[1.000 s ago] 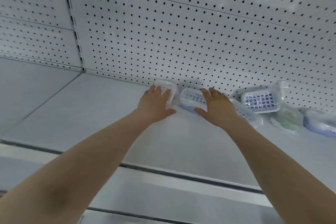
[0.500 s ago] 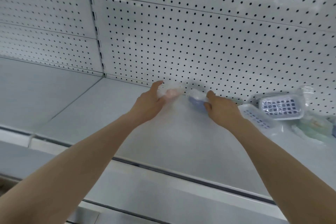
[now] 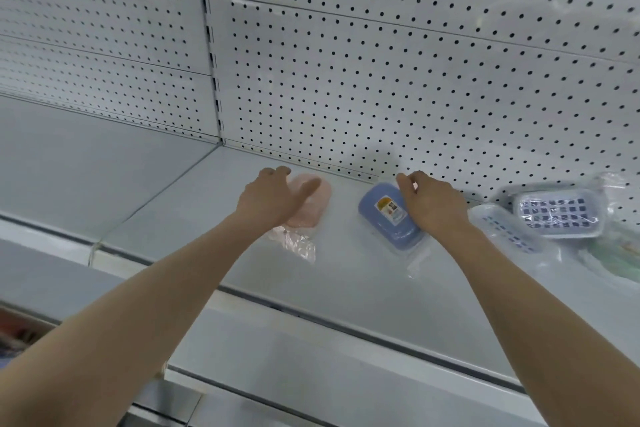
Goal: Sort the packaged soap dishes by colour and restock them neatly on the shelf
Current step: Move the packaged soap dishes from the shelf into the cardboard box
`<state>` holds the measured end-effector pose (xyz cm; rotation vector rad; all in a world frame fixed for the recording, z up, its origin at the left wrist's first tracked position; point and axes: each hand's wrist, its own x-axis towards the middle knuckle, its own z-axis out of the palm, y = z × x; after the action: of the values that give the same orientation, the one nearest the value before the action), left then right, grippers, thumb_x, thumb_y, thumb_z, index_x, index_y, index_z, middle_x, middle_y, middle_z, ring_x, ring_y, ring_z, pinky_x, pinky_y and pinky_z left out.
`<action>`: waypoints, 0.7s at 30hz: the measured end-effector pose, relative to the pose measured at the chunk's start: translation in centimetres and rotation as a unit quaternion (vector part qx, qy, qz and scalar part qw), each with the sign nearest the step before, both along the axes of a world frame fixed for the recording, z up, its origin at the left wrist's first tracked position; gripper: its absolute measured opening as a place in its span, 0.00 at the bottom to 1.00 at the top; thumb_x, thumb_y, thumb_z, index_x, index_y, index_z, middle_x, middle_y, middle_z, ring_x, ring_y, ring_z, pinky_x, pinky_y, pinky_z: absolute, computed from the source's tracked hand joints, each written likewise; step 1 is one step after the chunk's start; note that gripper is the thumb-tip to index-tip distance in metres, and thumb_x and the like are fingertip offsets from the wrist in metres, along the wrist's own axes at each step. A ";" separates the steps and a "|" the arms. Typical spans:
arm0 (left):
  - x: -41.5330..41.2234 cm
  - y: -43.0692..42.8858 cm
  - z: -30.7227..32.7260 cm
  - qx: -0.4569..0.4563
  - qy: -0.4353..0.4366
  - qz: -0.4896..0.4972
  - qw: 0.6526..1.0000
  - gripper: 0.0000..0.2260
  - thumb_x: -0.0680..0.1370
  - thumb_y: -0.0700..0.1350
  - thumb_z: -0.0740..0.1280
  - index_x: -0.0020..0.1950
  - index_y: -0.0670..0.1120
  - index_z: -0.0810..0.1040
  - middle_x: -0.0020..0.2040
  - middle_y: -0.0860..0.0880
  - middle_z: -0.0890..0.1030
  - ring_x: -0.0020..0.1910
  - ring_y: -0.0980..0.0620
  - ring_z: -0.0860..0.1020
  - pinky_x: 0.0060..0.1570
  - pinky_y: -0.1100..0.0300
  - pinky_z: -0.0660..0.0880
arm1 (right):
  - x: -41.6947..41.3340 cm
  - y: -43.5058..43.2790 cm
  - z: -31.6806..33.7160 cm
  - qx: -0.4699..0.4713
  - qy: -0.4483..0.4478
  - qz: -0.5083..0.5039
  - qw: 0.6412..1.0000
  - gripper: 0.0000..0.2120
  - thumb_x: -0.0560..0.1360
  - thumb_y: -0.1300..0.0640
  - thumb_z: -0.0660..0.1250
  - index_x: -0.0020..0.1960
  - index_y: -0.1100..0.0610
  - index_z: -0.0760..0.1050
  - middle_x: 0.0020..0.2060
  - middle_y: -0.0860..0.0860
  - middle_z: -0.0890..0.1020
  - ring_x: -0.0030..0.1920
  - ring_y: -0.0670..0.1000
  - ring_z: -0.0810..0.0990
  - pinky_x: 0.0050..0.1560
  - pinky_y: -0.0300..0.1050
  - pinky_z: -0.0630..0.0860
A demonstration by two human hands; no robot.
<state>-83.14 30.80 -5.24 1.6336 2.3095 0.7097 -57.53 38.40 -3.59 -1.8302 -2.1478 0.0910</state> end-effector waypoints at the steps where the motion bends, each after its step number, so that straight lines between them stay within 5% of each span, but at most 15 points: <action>1: 0.6 0.1 -0.3 -0.004 0.023 -0.016 1.000 0.36 0.73 0.72 0.58 0.72 0.49 0.66 0.67 0.46 0.70 0.63 0.42 0.73 0.58 0.51 0.68 | -0.3 -0.4 -0.1 -0.008 -0.034 0.010 0.999 0.25 0.79 0.36 0.49 0.59 0.53 0.72 0.51 0.55 0.81 0.49 0.58 0.77 0.45 0.47 0.68; 4: 2.2 0.7 -1.5 -0.044 0.060 -0.044 0.996 0.35 0.70 0.69 0.64 0.71 0.53 0.63 0.63 0.46 0.69 0.60 0.41 0.74 0.54 0.51 0.69 | -0.8 -1.7 -1.0 -0.044 -0.116 0.056 0.991 0.31 0.70 0.28 0.59 0.63 0.49 0.67 0.55 0.51 0.77 0.56 0.56 0.76 0.48 0.48 0.70; 8: 2.6 0.6 -2.7 -0.046 0.068 -0.018 0.996 0.29 0.73 0.61 0.65 0.70 0.54 0.61 0.60 0.45 0.70 0.56 0.40 0.73 0.52 0.51 0.69 | -0.9 -2.4 -3.2 -0.049 -0.163 0.061 0.984 0.37 0.68 0.34 0.67 0.71 0.46 0.60 0.60 0.53 0.72 0.58 0.58 0.74 0.55 0.51 0.72; 21: -7.1 -15.2 -2.9 0.120 0.098 -0.036 0.987 0.28 0.71 0.55 0.68 0.69 0.53 0.66 0.59 0.47 0.73 0.50 0.41 0.76 0.47 0.50 0.75 | -9.8 -13.3 -2.9 0.101 -0.057 0.109 0.987 0.34 0.70 0.35 0.67 0.70 0.49 0.64 0.56 0.57 0.74 0.52 0.60 0.74 0.51 0.52 0.72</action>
<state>-90.27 15.62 -8.13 1.9638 2.3566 0.8758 -67.30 25.08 -6.49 -1.5180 -2.3348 -0.1802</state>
